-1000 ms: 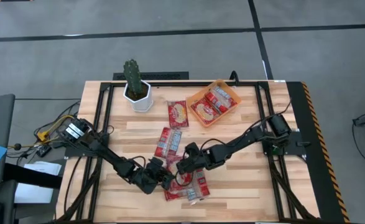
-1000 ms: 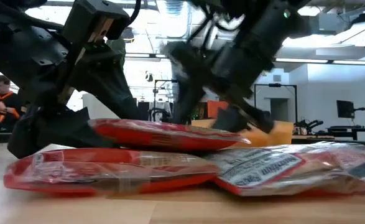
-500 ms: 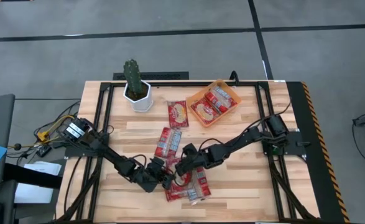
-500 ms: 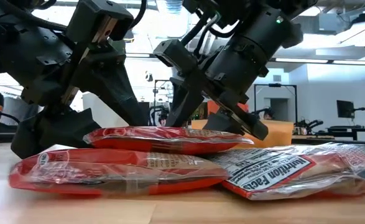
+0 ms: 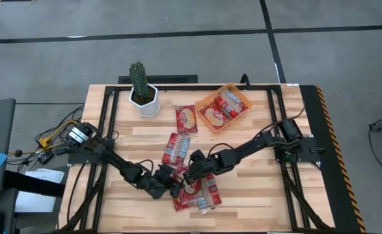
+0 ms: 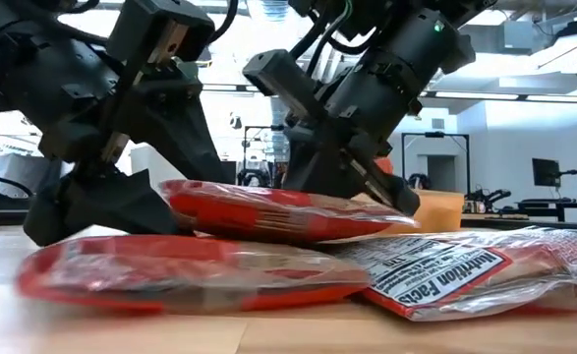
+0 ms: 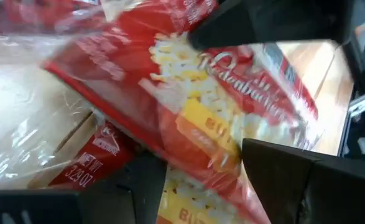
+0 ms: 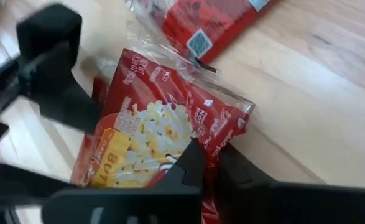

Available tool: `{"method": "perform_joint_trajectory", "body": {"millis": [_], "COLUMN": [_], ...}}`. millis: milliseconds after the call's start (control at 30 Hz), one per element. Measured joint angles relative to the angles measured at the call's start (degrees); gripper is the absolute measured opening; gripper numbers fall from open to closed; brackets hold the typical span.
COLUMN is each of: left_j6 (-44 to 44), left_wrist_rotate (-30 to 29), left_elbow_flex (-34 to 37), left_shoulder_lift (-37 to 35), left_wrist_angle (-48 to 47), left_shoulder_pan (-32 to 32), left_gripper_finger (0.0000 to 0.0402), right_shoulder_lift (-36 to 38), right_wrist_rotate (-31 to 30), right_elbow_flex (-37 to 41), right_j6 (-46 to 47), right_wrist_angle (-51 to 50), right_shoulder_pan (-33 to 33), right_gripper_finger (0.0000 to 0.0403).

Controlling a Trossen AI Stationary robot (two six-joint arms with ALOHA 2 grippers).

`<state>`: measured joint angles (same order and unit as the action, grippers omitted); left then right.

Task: Sort popcorn bags into baskets
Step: Put the popcorn bag into the orange bin

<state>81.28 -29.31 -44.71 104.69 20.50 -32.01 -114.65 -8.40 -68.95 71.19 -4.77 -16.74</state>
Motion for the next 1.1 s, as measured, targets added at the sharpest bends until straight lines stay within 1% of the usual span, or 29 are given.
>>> {"method": "perform_joint_trajectory", "body": {"millis": [133,200,267,367,500,633,700,800,867,967,1100], "left_j6": [-3.2,-4.8,-6.3,-9.6,-15.4,-20.2,-22.6,-24.4,-24.8,-24.8,-23.7], "left_wrist_rotate": [3.8,5.2,5.3,5.3,4.7,3.1,2.4,-0.6,-2.3,-4.6,-6.5], "left_elbow_flex": [0.1,0.1,0.1,0.1,0.1,0.0,0.0,0.0,0.0,0.0,0.0], "left_shoulder_lift": [-2.9,-5.1,-7.8,-12.9,-20.3,-27.5,-30.8,-34.7,-36.5,-38.6,-39.5], "left_wrist_angle": [-0.5,-0.3,-0.6,-1.1,-2.9,-4.9,-6.5,-10.2,-11.5,-13.7,-14.8], "left_shoulder_pan": [0.0,0.0,-0.1,-0.1,-0.1,0.2,0.2,0.4,0.7,1.5,3.2], "left_gripper_finger": [0.0203,0.0203,0.0203,0.0203,0.0203,0.0203,0.0203,0.0203,0.0203,0.0203,0.0203], "right_shoulder_lift": [4.4,7.3,10.3,16.0,24.2,31.6,34.4,37.1,37.8,37.4,33.6], "right_wrist_rotate": [1.2,1.5,1.4,1.3,0.6,-0.6,-0.7,0.0,1.9,6.5,14.4], "right_elbow_flex": [0.0,0.0,0.0,0.0,0.0,0.0,0.0,0.0,0.0,0.0,0.0], "right_j6": [-3.5,-5.7,-7.1,-10.4,-15.7,-22.8,-27.8,-37.2,-44.7,-56.3,-67.1], "right_wrist_angle": [-4.0,-7.6,-10.0,-16.6,-24.7,-29.4,-30.6,-32.4,-33.1,-33.1,-32.7], "right_shoulder_pan": [0.7,1.3,2.3,4.4,9.0,16.4,20.8,27.9,32.8,40.0,48.8], "right_gripper_finger": [0.0014,0.0014,0.0014,0.0016,0.0014,0.0014,0.0016,0.0018,0.0017,0.0017,0.0024]}}
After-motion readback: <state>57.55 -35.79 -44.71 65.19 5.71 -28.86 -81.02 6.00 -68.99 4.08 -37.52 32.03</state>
